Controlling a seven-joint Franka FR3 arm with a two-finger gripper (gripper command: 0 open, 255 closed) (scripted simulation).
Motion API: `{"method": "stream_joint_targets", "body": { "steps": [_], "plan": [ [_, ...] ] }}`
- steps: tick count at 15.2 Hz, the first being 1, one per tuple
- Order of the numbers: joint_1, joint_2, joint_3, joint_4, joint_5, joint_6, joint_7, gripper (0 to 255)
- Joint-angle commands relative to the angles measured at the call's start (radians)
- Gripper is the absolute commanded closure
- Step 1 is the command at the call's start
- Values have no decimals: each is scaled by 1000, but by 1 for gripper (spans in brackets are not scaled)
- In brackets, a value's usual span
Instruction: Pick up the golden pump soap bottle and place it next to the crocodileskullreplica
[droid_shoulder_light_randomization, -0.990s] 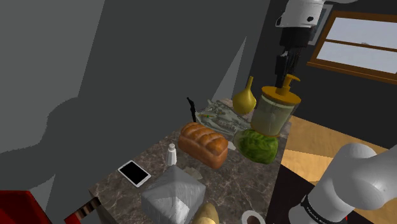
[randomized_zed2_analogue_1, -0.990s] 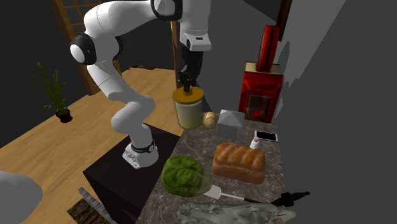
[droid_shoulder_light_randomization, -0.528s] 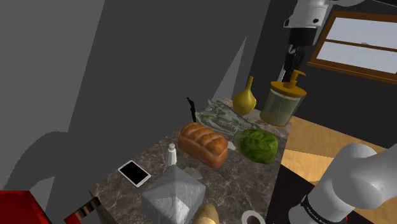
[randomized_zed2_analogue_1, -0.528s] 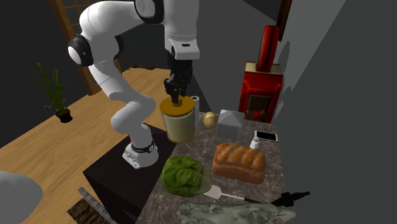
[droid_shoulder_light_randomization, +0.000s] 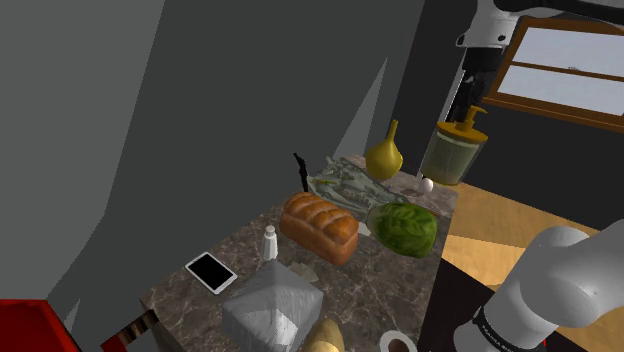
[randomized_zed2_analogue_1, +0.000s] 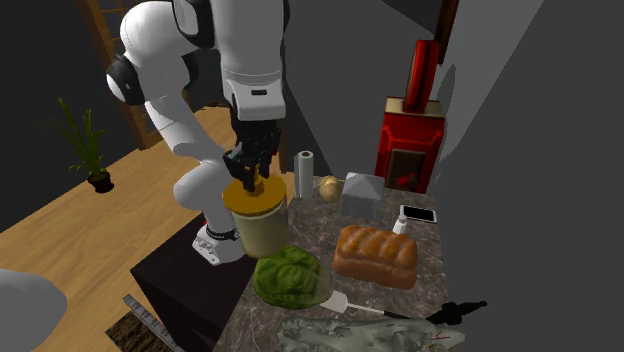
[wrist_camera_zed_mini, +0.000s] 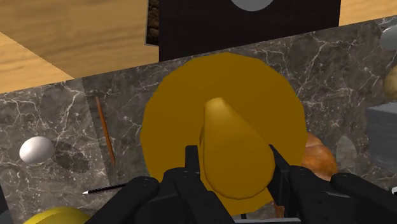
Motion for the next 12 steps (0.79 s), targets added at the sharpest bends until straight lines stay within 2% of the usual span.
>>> {"method": "stream_joint_targets", "body": {
  "steps": [1,7,12],
  "plan": [
    [-8,32,-43,33,-19,6,-55,255],
    [-29,160,-176,156,-45,29,-221,255],
    [-52,300,-291,289,-24,44,-367,255]
  ]
}}
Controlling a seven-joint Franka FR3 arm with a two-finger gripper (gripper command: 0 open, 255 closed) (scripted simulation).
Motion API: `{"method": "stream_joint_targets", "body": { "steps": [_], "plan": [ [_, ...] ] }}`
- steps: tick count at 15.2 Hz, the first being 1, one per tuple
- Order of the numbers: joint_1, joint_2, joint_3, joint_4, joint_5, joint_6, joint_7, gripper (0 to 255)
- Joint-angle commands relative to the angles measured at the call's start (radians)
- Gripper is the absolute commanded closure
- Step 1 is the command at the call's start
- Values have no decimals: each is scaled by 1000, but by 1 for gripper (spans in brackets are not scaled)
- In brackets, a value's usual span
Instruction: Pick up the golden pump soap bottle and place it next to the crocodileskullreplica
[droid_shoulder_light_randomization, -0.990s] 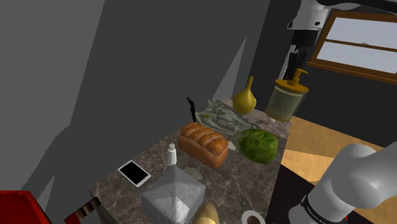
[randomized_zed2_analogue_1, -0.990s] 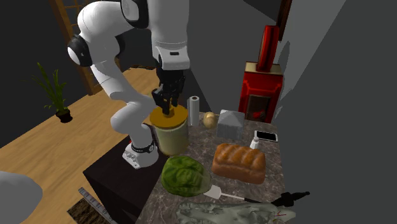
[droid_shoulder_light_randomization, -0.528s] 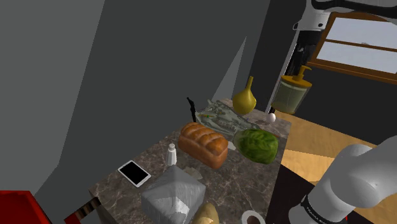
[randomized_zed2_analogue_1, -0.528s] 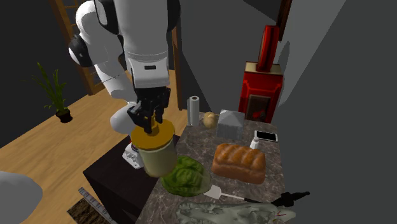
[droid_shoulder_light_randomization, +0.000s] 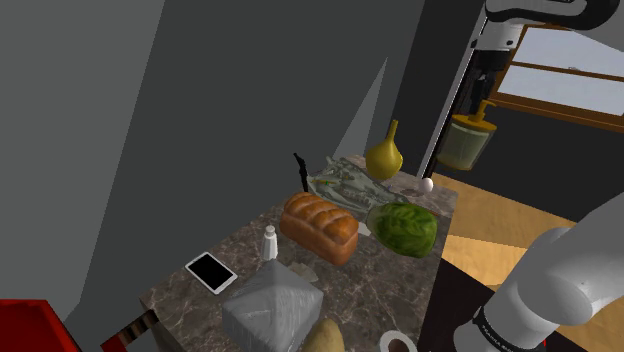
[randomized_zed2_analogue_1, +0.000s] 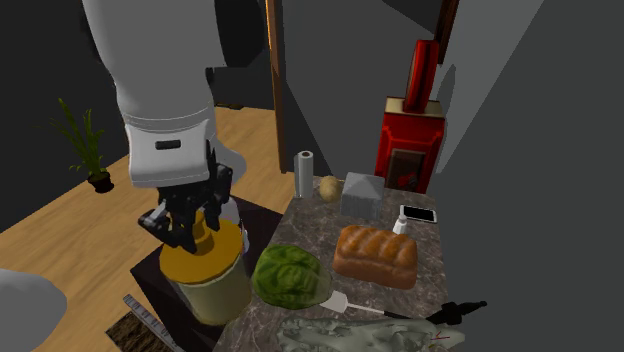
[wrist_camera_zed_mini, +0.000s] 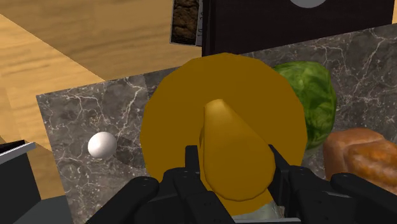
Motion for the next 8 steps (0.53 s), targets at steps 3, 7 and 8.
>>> {"method": "stream_joint_targets", "body": {
  "steps": [3,7,8],
  "plan": [
    [-5,21,-21,-17,3,40,-23,255],
    [-8,-3,-18,-95,-6,95,-9,255],
    [-8,-9,-17,-113,-8,109,-7,255]
  ]
}}
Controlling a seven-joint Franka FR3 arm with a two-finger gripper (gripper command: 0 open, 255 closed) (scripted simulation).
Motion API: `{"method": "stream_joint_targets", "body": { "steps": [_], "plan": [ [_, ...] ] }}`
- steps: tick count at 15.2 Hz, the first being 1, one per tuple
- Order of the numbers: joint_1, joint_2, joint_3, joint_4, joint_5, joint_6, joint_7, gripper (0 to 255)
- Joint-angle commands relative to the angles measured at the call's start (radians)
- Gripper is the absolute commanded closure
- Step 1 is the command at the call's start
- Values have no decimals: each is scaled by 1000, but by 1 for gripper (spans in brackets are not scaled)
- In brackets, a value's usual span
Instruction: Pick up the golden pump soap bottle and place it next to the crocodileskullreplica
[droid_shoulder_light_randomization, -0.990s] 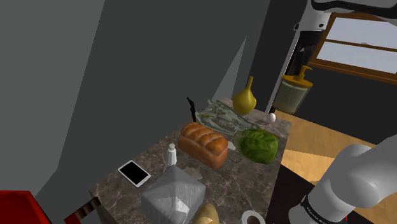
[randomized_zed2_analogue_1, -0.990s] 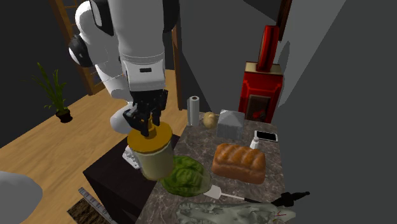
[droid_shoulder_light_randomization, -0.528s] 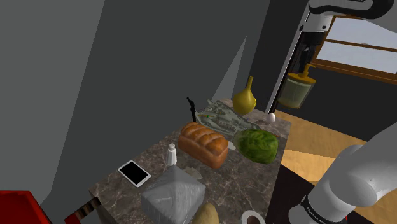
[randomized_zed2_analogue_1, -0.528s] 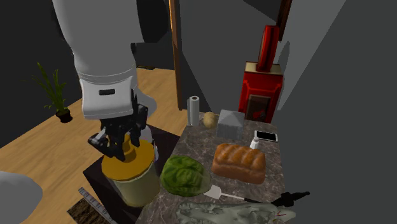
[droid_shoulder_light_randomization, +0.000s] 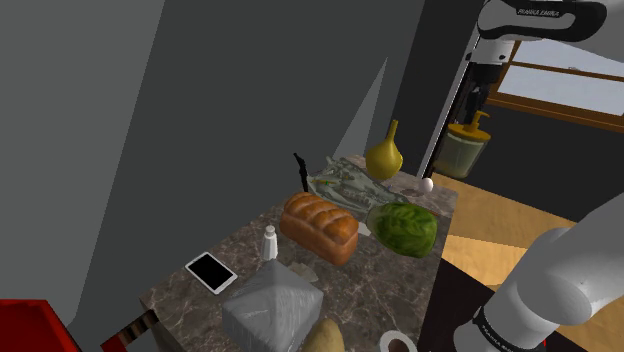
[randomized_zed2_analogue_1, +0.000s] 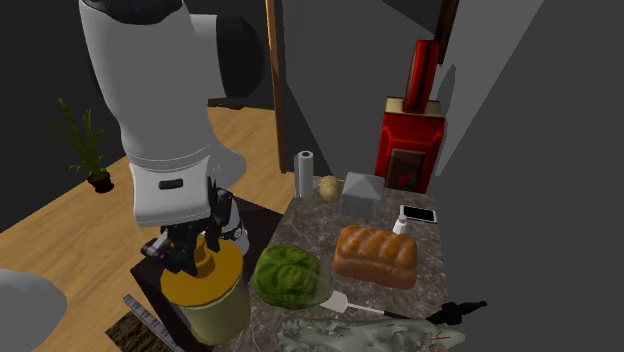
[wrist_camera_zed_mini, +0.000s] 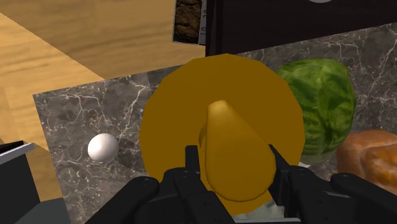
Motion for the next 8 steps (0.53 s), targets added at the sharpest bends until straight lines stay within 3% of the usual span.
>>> {"method": "stream_joint_targets", "body": {
  "steps": [1,8],
  "plan": [
    [-1,-12,2,-36,-4,27,6,255],
    [-6,-39,0,-155,-17,120,23,255]
  ]
}}
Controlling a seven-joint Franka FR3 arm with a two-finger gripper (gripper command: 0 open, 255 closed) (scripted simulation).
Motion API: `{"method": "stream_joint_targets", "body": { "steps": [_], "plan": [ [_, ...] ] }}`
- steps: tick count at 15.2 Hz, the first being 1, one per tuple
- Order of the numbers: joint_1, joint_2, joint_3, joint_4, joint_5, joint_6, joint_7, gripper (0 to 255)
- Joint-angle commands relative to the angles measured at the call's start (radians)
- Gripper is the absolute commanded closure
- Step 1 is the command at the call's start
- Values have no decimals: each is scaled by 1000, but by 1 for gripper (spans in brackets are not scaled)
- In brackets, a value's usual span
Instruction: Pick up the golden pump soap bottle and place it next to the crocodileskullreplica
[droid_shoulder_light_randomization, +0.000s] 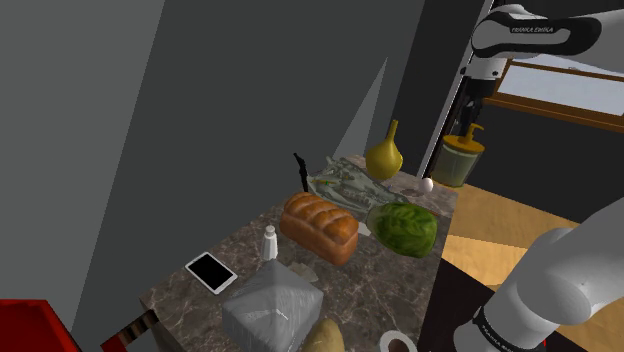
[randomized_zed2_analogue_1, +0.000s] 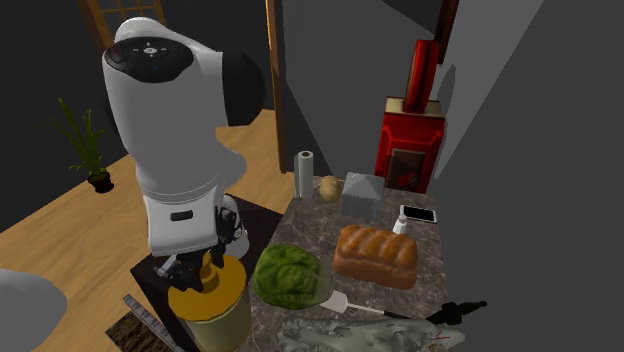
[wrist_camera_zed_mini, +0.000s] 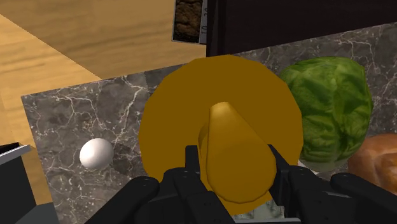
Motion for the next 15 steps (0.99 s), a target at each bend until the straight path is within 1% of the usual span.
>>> {"method": "stream_joint_targets", "body": {
  "steps": [1,15],
  "plan": [
    [-1,-6,0,-33,-2,28,6,255],
    [-10,-19,-17,-231,-18,214,25,255]
  ]
}}
